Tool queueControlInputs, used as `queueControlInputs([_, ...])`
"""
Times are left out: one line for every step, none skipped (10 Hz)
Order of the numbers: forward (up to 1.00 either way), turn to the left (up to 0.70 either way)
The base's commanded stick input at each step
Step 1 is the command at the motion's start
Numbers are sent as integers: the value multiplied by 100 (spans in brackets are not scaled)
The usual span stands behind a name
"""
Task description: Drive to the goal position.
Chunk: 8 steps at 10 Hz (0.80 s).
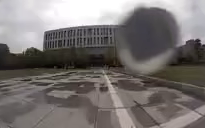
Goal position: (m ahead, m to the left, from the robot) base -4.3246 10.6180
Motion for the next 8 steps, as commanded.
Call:
queueControlInputs([70,0])
queueControlInputs([70,0])
queueControlInputs([70,0])
queueControlInputs([70,0])
queueControlInputs([70,0])
queueControlInputs([70,0])
queueControlInputs([70,0])
queueControlInputs([70,0])
